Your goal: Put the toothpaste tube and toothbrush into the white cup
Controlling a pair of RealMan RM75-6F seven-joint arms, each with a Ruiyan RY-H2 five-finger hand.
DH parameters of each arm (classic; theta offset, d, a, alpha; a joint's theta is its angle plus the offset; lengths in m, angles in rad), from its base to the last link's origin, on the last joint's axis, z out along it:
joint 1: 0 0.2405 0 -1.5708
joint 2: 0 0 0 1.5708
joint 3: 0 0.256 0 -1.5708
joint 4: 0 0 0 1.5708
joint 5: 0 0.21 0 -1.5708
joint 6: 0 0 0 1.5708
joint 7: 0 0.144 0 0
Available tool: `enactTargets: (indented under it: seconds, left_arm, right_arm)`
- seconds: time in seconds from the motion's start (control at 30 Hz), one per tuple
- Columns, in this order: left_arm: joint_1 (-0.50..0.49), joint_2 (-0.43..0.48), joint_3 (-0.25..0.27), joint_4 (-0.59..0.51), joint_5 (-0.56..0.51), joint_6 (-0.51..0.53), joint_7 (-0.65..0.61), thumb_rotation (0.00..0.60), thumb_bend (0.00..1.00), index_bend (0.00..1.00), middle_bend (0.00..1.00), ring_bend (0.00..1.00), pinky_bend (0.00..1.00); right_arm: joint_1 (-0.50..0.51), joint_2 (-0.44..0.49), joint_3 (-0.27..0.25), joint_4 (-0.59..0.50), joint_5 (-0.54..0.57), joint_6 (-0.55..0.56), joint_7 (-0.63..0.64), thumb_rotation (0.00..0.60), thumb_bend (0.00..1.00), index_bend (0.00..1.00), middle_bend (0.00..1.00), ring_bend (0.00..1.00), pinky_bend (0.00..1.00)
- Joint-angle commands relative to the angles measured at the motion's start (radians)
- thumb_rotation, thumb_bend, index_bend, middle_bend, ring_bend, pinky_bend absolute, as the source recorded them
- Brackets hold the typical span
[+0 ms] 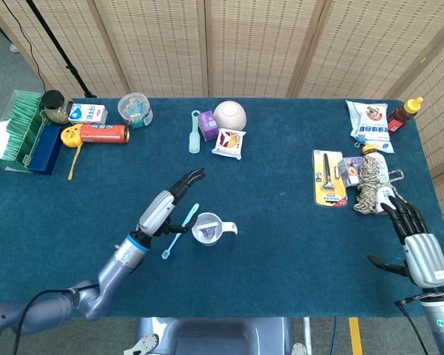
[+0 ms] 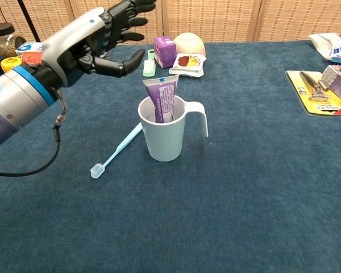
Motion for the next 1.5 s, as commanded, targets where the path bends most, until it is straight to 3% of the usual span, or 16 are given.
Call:
enactTargets:
  seconds: [0.03, 0.2, 0.7, 1.5]
  left_arm:
    - [0.013, 0.116, 0.039, -0.06, 0.024, -0.027, 0.027, 0.6, 0.5, 0.0, 0.0, 0.0, 0.08]
    - [0.002, 0.179, 0.099, -0.013, 0.067, -0.082, 0.1, 0.6, 0.5, 0.0, 0.0, 0.0, 0.08]
    - [-0.064, 0.17, 0.155, 0.22, 0.148, -0.157, 0.355, 0.6, 0.5, 0.08, 0.0, 0.0, 0.15]
    - [-0.128, 0.101, 0.234, 0.266, 0.203, -0.248, 0.574, 0.6, 0.5, 0.12, 0.0, 0.0, 0.16]
  right_arm:
    - [0.0, 0.001, -0.001, -0.005, -0.004, 0.003, -0.005, 0.6, 0.0, 0.0, 0.0, 0.0, 0.04]
    - [-0.001, 0.002, -0.003, -0.012, -0.007, 0.003, -0.013, 0.6, 0.0, 0.0, 0.0, 0.0, 0.04]
    - [0.001, -0.002, -0.009, -0.03, -0.01, -0.007, -0.042, 0.6, 0.0, 0.0, 0.0, 0.0, 0.04]
    - [-0.001, 0.002, -0.002, -0.025, 0.003, -0.008, -0.025, 0.6, 0.0, 0.0, 0.0, 0.0, 0.04]
